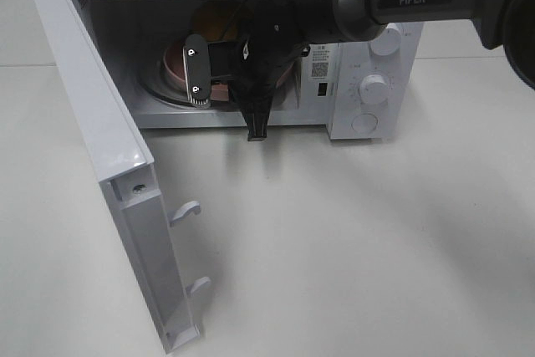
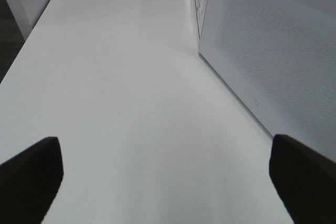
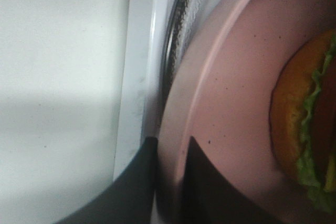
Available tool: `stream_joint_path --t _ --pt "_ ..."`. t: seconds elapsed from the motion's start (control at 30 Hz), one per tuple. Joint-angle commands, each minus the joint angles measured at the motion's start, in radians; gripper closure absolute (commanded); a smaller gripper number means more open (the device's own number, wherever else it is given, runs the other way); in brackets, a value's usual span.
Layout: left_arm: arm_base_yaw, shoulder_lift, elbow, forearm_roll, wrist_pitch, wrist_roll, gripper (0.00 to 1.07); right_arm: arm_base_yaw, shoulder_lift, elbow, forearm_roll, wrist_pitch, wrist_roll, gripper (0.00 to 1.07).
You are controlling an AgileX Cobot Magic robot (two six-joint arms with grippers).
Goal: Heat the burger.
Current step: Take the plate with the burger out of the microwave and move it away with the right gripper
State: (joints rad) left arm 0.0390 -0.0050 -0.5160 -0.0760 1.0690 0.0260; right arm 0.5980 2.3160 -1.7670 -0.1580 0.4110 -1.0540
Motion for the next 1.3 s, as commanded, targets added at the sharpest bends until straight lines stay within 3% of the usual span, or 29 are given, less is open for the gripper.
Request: stream_joint_path --t 0.03,0.57,0.83,1.3 --pt "0.005 -0.011 0.000 0.003 -0.001 -0.002 0.07 -0.005 -0.021 -0.002 0.037 0.054 -0.010 1.07" --pt "0.005 -0.011 0.000 0.003 -0.001 -0.002 0.07 -0.005 -0.064 0.005 0.051 0.128 -0.091 1.07" --pt "0.005 -0.011 0.000 0.003 -0.001 -0.002 0.07 -0.008 -0.162 0.166 0.048 0.006 -0.187 1.07" --pt "0.005 -0.011 0.000 0.003 -0.001 -0.002 0.07 -0.008 -0.257 0.325 0.020 -0.153 -0.186 1.07"
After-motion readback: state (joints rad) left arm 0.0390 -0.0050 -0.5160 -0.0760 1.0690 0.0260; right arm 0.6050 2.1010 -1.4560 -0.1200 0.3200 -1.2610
